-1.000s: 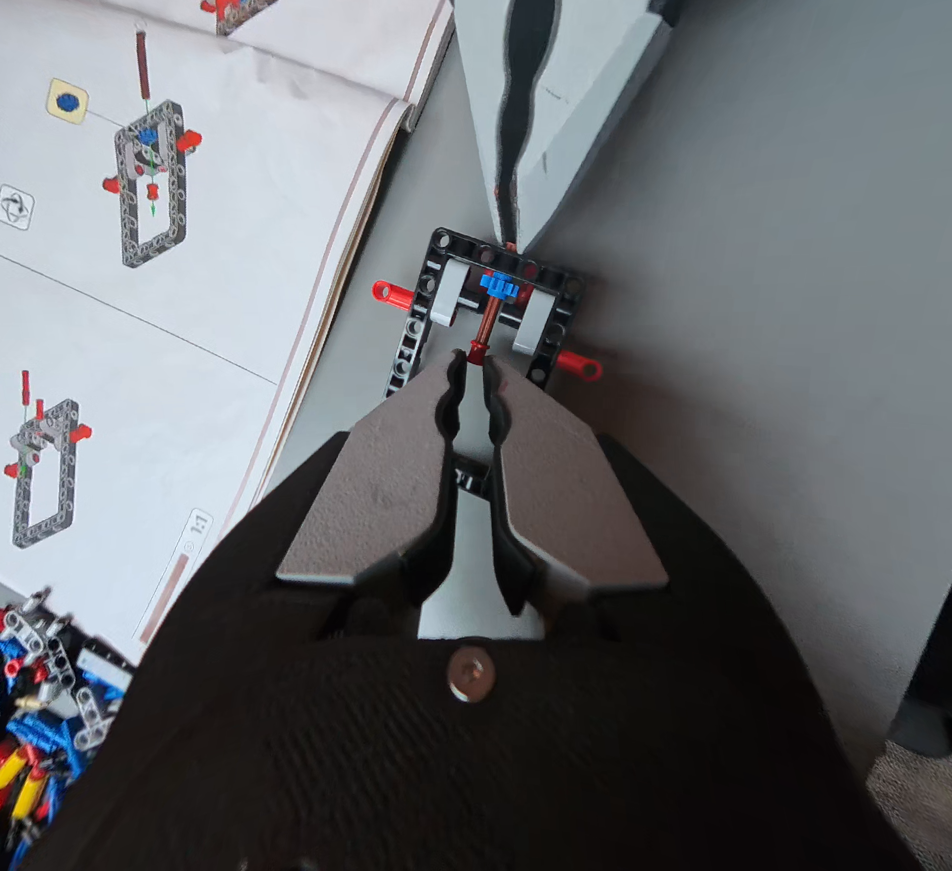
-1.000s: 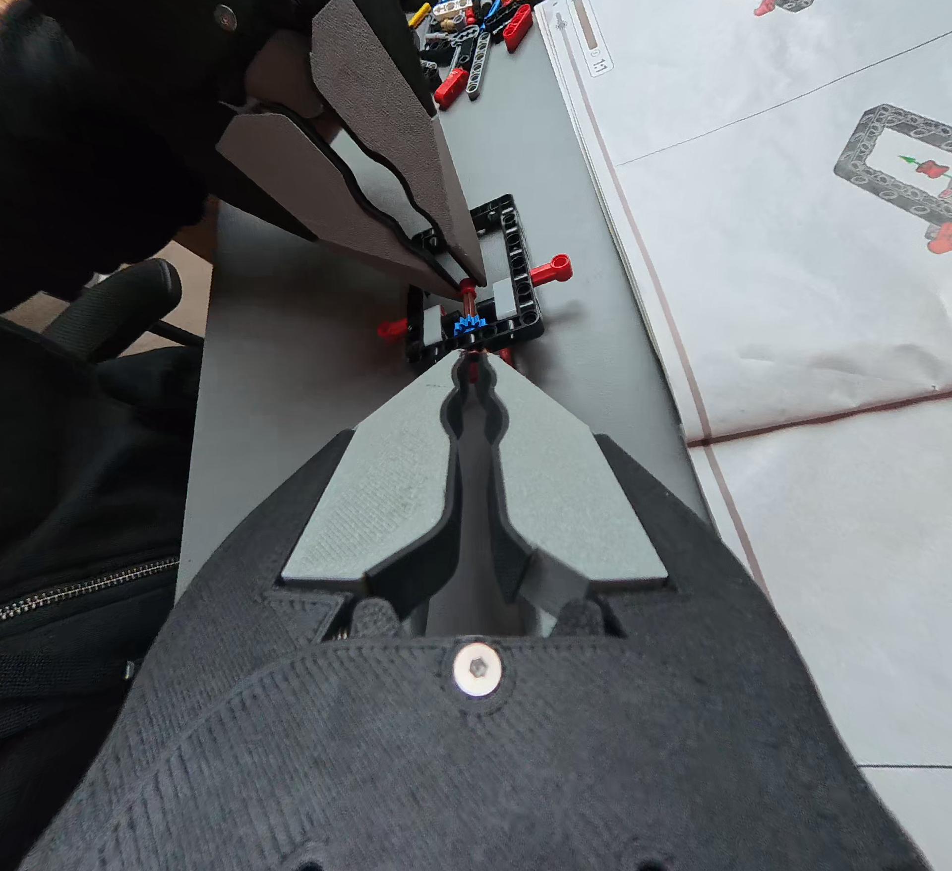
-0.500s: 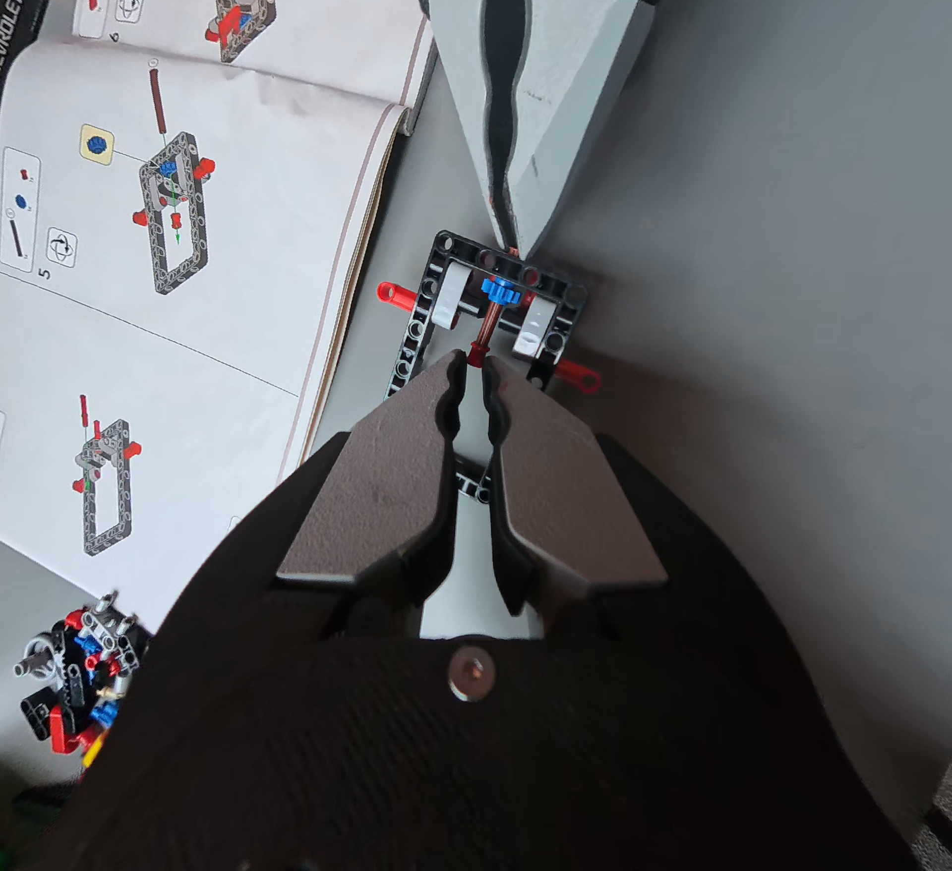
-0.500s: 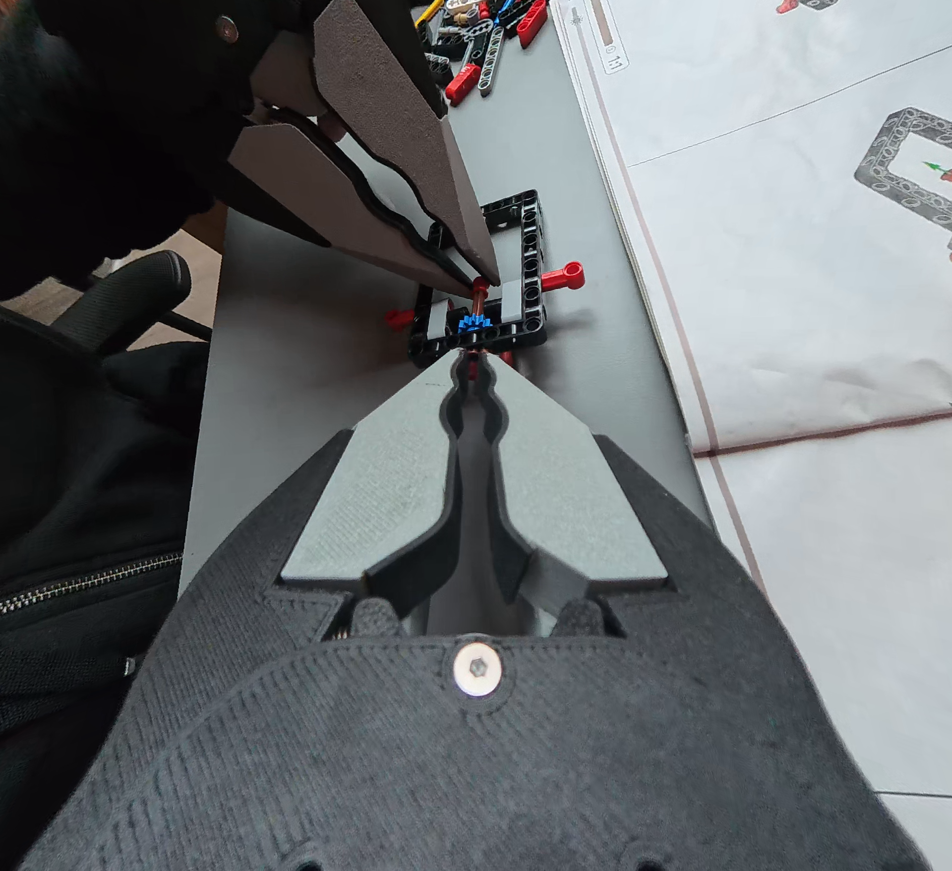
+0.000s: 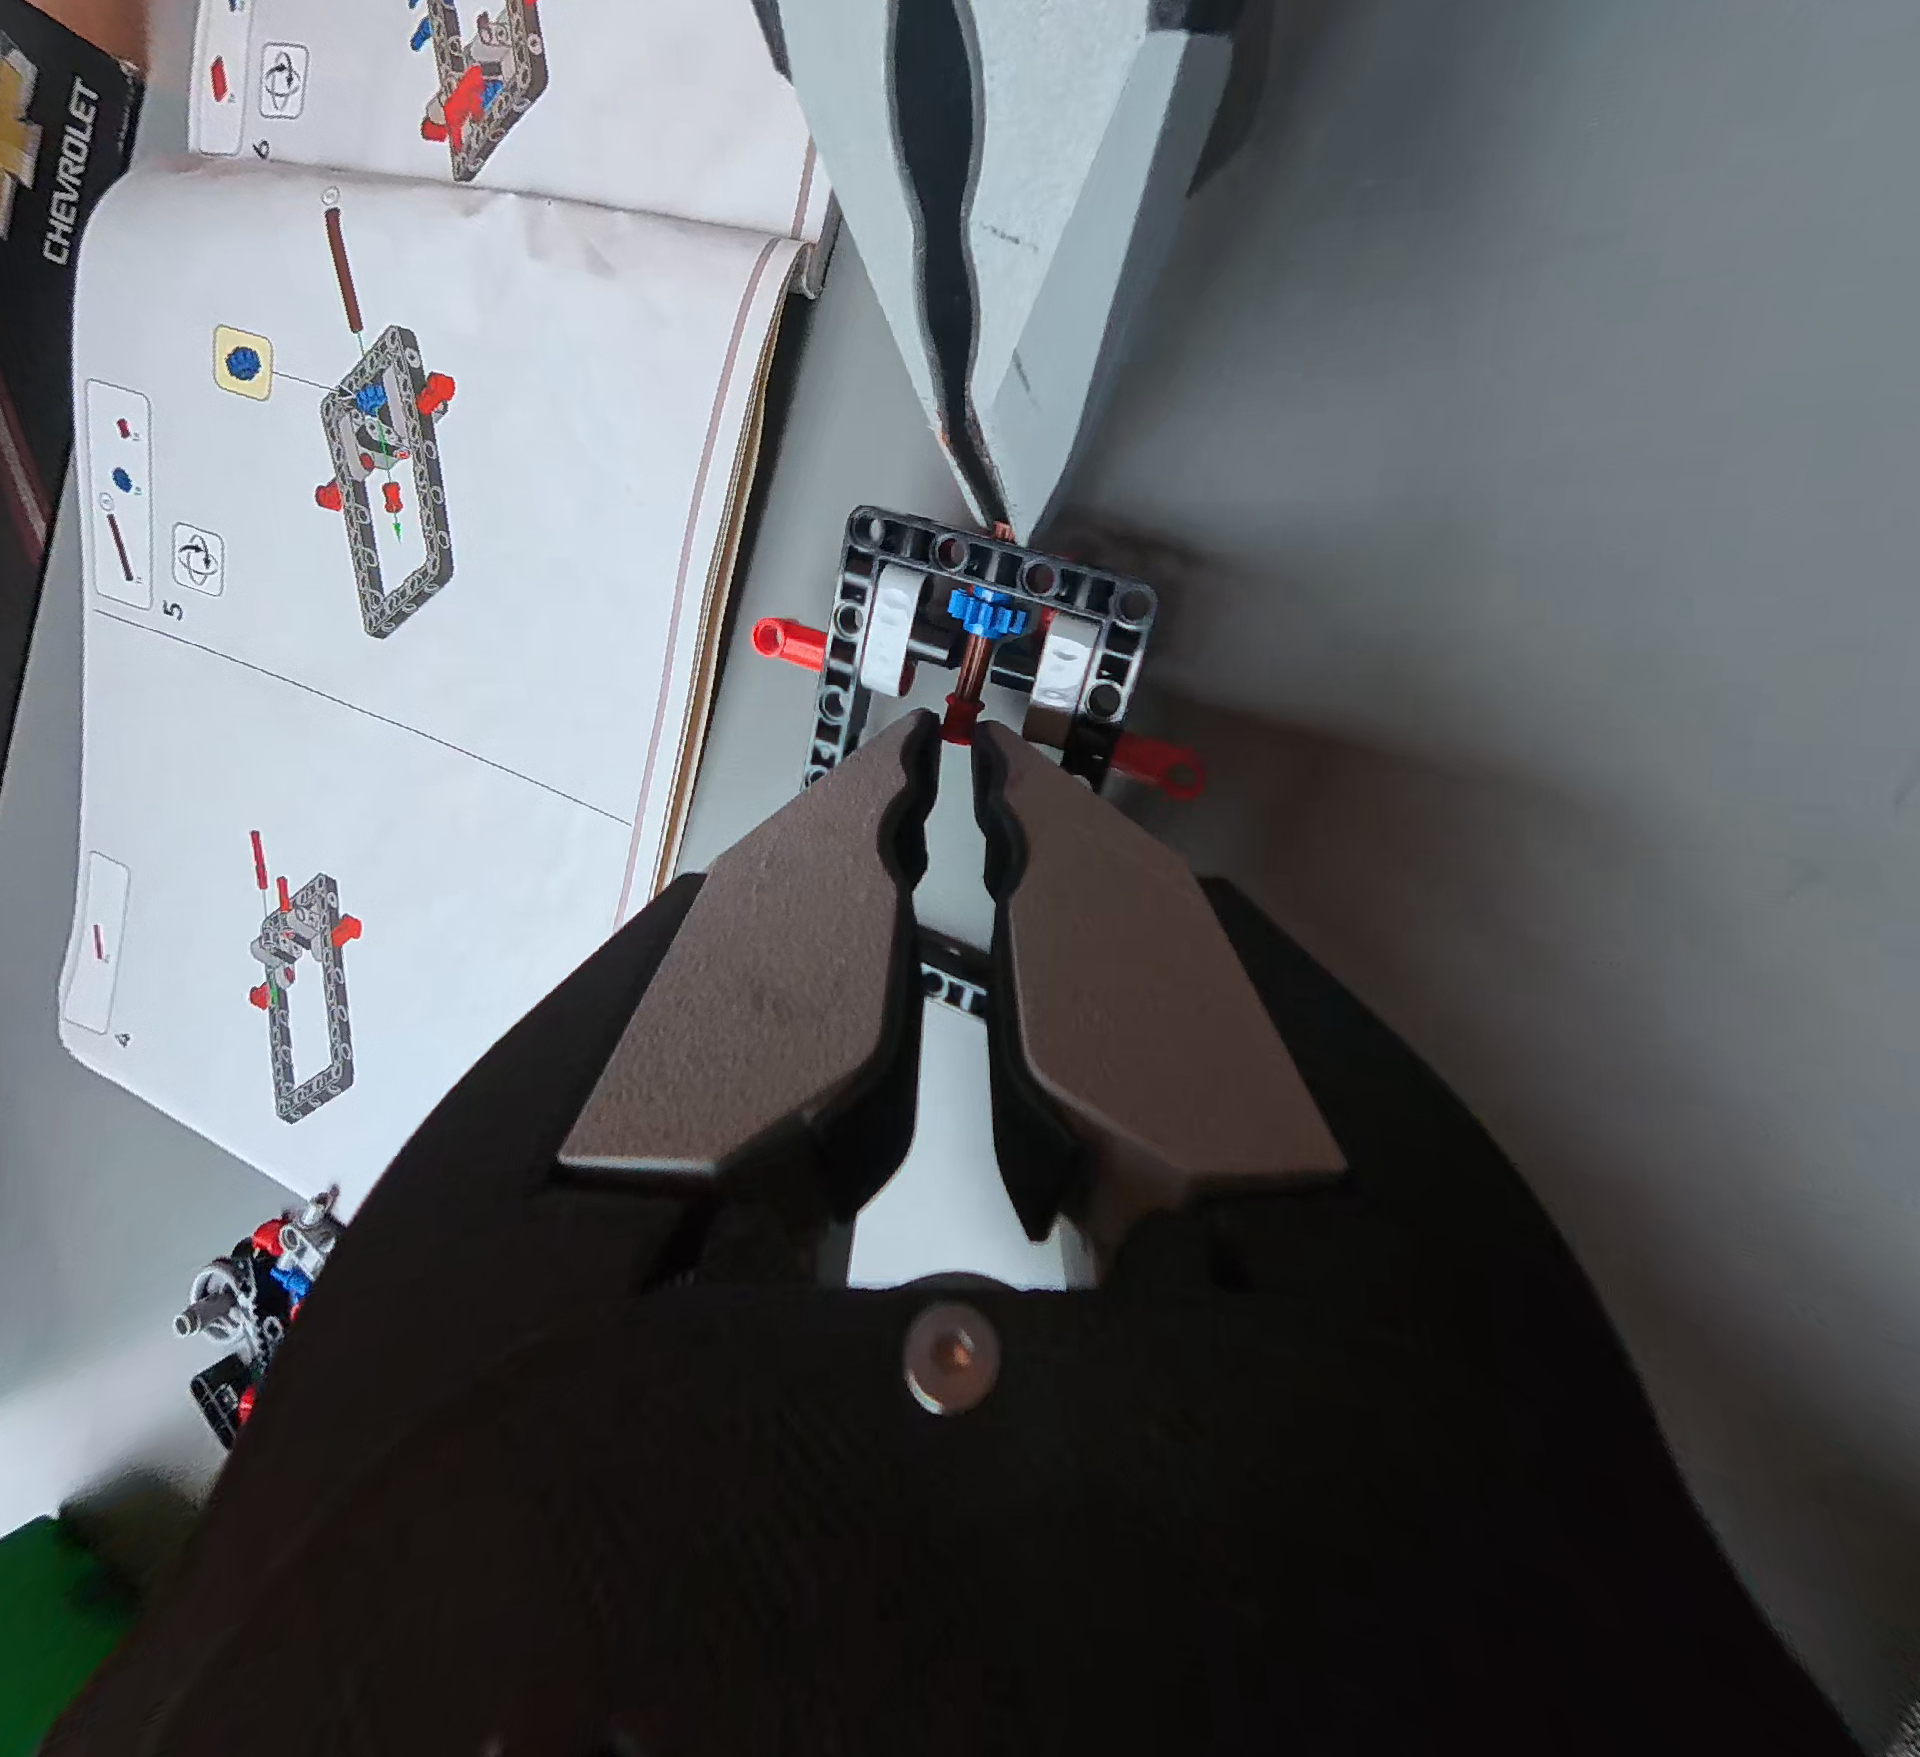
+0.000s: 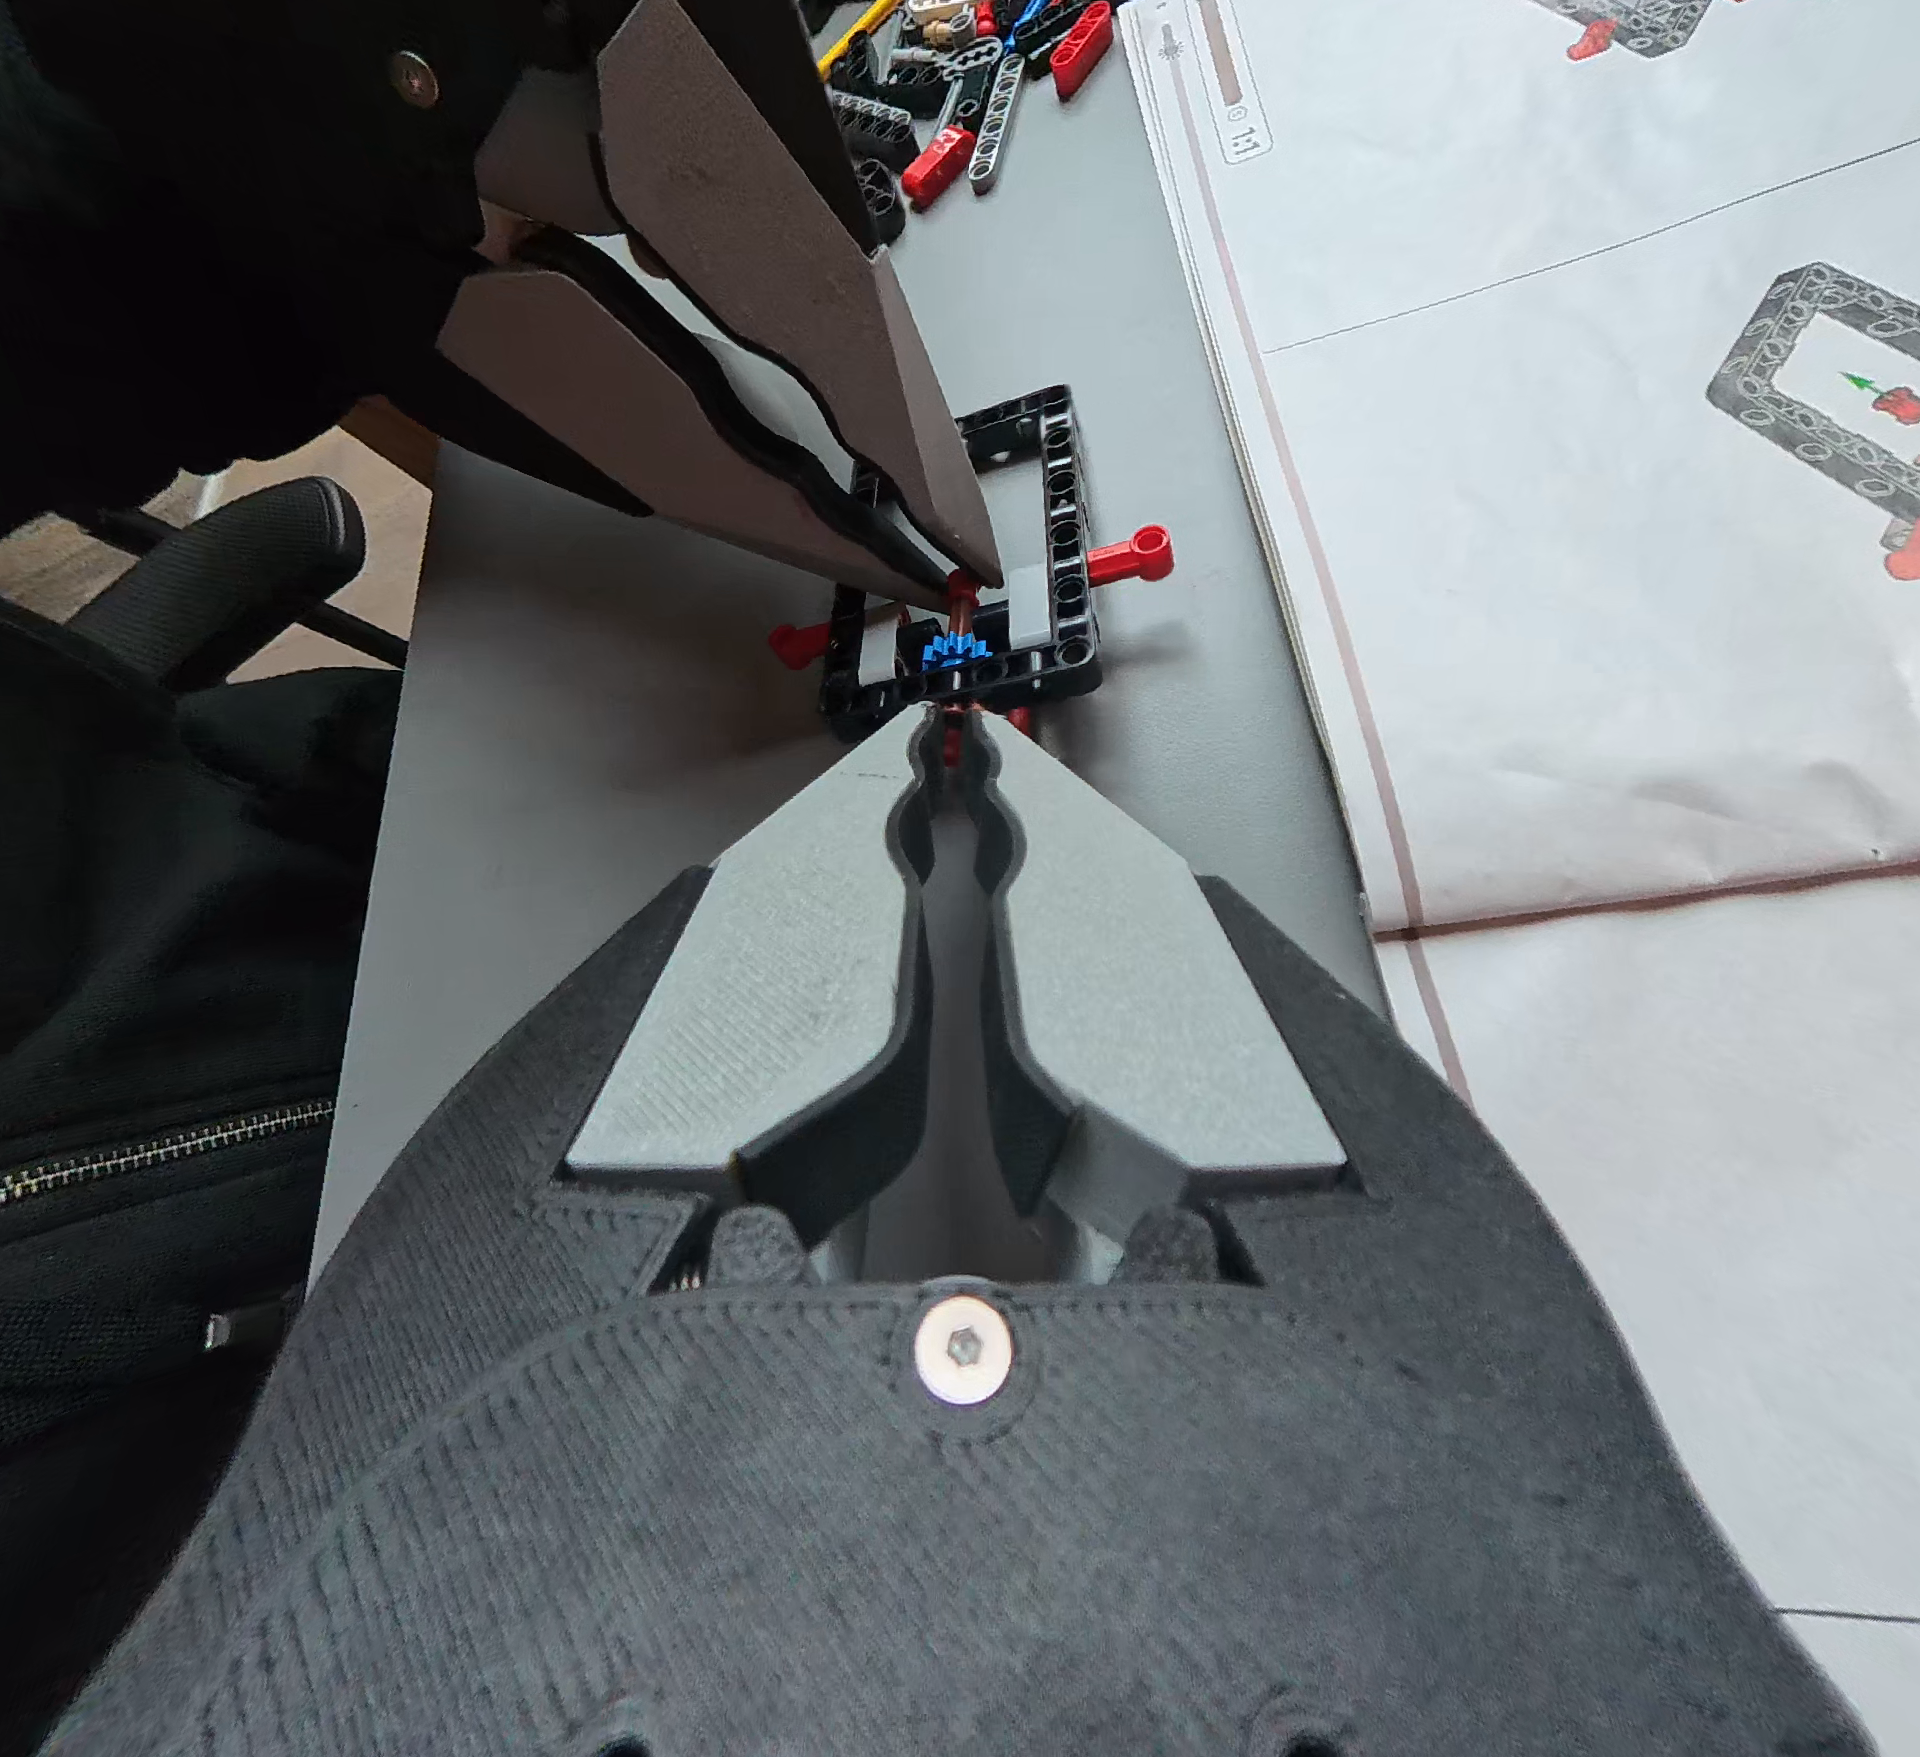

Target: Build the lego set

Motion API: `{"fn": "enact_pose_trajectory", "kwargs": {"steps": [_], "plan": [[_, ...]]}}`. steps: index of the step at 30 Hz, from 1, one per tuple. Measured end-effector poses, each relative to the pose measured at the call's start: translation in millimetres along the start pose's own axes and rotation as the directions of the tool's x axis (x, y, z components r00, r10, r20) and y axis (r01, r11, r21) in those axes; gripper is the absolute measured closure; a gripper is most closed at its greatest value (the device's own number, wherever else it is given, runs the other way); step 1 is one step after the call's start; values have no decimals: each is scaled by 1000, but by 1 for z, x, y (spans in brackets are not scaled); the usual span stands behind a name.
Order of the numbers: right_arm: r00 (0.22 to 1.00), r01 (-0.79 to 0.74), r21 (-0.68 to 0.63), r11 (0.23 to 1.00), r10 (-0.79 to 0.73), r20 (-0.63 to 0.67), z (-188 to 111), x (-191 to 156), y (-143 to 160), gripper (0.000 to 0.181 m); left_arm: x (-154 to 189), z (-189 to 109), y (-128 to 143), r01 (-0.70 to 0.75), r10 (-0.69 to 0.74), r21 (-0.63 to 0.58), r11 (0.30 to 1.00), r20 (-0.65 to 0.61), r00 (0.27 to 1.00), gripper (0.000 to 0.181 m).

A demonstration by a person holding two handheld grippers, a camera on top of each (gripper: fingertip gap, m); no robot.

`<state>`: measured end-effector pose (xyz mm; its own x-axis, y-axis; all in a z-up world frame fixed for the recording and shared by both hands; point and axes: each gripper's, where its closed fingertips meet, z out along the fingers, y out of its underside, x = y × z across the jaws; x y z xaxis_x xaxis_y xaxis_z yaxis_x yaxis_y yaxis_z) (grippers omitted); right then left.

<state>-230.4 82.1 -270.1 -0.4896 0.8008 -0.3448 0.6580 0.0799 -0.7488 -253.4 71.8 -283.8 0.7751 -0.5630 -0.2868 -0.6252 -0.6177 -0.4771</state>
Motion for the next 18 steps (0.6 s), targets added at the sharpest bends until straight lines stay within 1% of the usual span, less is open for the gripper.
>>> {"fn": "enact_pose_trajectory", "kwargs": {"steps": [3,9,14,15,16,17,18], "plan": [[1000,-1,1,1000,1,2,-1,1,0,181,1,0,-1,-7,7,-4,1000,1,1000,178],[1000,9,-2,1000,-9,-7,-1,3,0,181,1,1,-2,26,-26,2,1000,3,1000,178],[1000,10,-16,1000,-9,20,-1,0,2,181,-1,0,-4,36,-37,11,999,27,999,179],[1000,14,-32,999,-13,27,1,-2,4,181,-5,-1,-7,42,-43,25,999,43,998,179],[999,28,-63,998,-27,20,6,-2,10,181,-9,-6,-16,47,-53,82,995,61,997,180],[999,47,-59,997,-45,28,10,-6,11,181,-9,-13,-29,54,-63,152,987,55,996,180],[997,54,-32,998,-52,63,11,-14,6,181,-7,-14,-35,68,-76,166,984,45,996,181]]}}
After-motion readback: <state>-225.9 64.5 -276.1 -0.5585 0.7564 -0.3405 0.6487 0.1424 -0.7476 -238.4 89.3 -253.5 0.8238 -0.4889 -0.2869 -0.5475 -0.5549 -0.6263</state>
